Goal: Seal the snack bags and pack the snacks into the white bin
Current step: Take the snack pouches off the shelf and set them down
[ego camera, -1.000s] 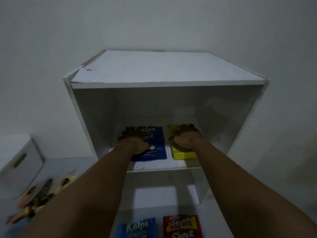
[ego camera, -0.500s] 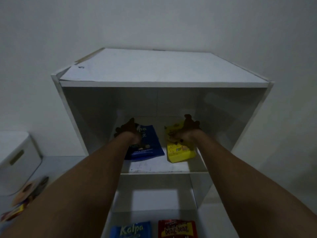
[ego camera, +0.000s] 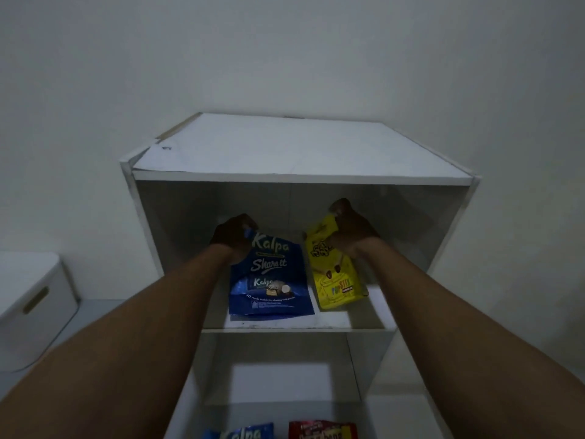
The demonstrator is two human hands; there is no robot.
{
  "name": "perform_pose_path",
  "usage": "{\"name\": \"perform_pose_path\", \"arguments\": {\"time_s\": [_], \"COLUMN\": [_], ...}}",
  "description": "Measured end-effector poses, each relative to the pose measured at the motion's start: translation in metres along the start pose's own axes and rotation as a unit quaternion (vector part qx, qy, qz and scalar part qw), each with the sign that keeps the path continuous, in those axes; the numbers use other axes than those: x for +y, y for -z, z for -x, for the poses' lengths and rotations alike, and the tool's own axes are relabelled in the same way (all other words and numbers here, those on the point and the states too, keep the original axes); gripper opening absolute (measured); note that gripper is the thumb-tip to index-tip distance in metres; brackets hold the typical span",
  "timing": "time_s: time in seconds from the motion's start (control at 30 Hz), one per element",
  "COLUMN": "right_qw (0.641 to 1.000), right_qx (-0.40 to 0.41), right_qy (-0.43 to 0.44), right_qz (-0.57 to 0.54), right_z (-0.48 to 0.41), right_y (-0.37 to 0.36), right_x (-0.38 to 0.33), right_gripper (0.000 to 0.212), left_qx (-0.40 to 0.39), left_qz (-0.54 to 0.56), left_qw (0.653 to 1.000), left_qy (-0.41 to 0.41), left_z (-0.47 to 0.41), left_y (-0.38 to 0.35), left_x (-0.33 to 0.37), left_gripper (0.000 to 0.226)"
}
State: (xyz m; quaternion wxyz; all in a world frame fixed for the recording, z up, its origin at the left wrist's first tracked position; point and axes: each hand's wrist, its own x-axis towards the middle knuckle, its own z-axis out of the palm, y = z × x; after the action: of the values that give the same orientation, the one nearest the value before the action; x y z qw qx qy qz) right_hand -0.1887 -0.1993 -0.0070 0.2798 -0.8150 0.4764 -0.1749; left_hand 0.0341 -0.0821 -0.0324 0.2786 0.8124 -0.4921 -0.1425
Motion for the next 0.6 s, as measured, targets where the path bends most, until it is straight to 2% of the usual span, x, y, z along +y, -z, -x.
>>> {"name": "perform_pose_path", "arguments": {"time_s": [0.1, 0.27, 0.37, 0.47, 0.6], "right_qw": [0.999, 0.995, 0.995, 0.993, 0.988], "right_qx": [0.005, 0.048, 0.062, 0.086, 0.136], "right_qy": [0.046, 0.068, 0.066, 0.058, 0.023], "right_qz": [0.027, 0.056, 0.046, 0.049, 0.067], "right_z": [0.013, 0.050, 0.083, 0.124, 0.196], "right_y": [0.013, 0.024, 0.028, 0.028, 0.028], "right_x": [-0.014, -0.027, -0.034, -0.042, -0.049], "right_gripper": [0.074, 0.059, 0.057, 0.069, 0.068], "left_qx": [0.007, 0.011, 0.022, 0.016, -0.009], "left_qz": [0.014, 0.076, 0.111, 0.129, 0.170], "left_qw": [0.999, 0.996, 0.991, 0.989, 0.972], "left_qy": [-0.035, -0.050, -0.069, -0.073, -0.160], "left_z": [0.009, 0.033, 0.052, 0.079, 0.121], "left_y": [0.019, 0.048, 0.060, 0.069, 0.081], "left_x": [0.010, 0.026, 0.032, 0.034, 0.038], "left_gripper": [0.037, 0.040, 0.033, 0.030, 0.035]}}
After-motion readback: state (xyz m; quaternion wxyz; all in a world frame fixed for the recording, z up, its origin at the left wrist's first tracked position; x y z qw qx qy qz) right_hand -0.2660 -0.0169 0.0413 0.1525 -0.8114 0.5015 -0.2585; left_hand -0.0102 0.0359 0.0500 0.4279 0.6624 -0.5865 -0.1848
